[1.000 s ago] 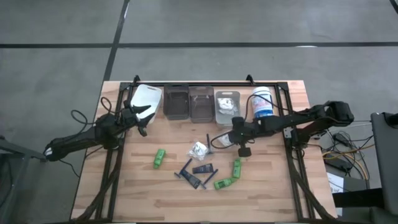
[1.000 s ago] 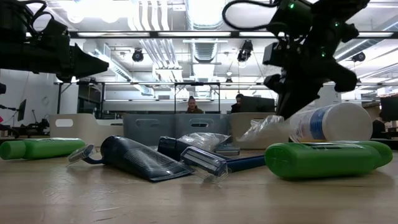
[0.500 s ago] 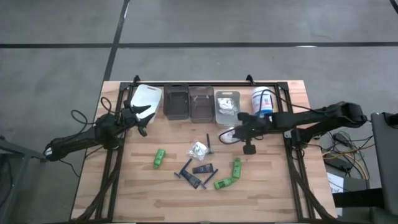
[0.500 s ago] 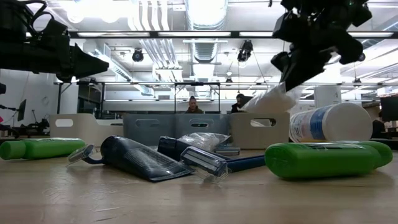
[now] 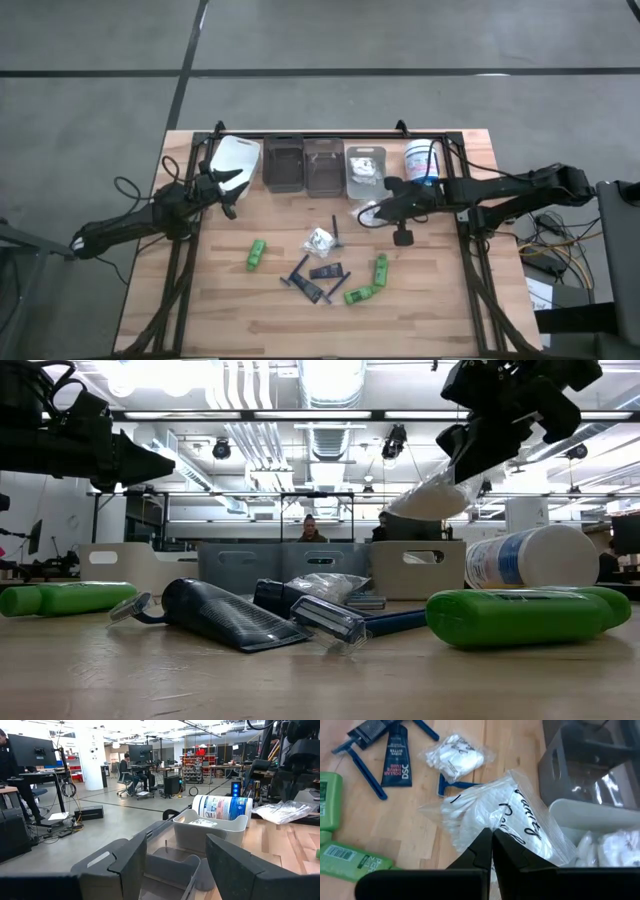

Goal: Pick & Place Travel size toiletries
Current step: Put the bottom cotton pack into the grey bin

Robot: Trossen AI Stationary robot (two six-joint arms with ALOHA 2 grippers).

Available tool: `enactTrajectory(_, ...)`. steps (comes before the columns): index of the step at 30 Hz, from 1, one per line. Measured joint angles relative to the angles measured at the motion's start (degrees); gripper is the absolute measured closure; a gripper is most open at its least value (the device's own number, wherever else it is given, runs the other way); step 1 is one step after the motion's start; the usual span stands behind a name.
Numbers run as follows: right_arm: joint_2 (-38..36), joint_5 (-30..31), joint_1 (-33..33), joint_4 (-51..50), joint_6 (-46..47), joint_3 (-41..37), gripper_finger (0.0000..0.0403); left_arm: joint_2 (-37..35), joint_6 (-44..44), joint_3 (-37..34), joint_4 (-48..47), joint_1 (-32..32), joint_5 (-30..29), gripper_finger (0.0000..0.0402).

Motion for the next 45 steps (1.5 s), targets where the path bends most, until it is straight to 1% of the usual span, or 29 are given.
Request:
enactTrajectory(7, 0.0, 0.2, -2.4, -0.8, -1.7, 1.7, 0.0394, 0.0, 0.0, 0.0, 0.0, 0.0, 0.0, 0.0195)
enactTrajectory(19, 0.0, 0.2, -13.0, -1.1, -3.5, 1.8, 0.0394, 0.0, 0.0, 0.0, 0.0, 0.0, 0.0, 0.0195)
enactTrajectory(26, 0.0, 0.2, -17.6, -1.0, -4.3, 1.8, 0.0394, 0.0, 0.0, 0.0, 0.0, 0.0, 0.0, 0.0195)
enactTrajectory(32, 0.0, 0.1, -19.7, -0.1, -5.0, 1.8, 0.0394, 0.0, 0.0, 0.0, 0.0, 0.0, 0.0, 0.0195)
enactTrajectory(38, 0.5, 0.0, -19.9, 0.6, -5.2, 1.8, 0.0394, 0.0, 0.0, 0.0, 0.0, 0.0, 0.0, 0.0195)
enactTrajectory(45, 4.3, 0.0, -20.0, 0.8, -5.9, 1.8, 0.0394, 0.0, 0.0, 0.0, 0.0, 0.0, 0.0, 0.0195)
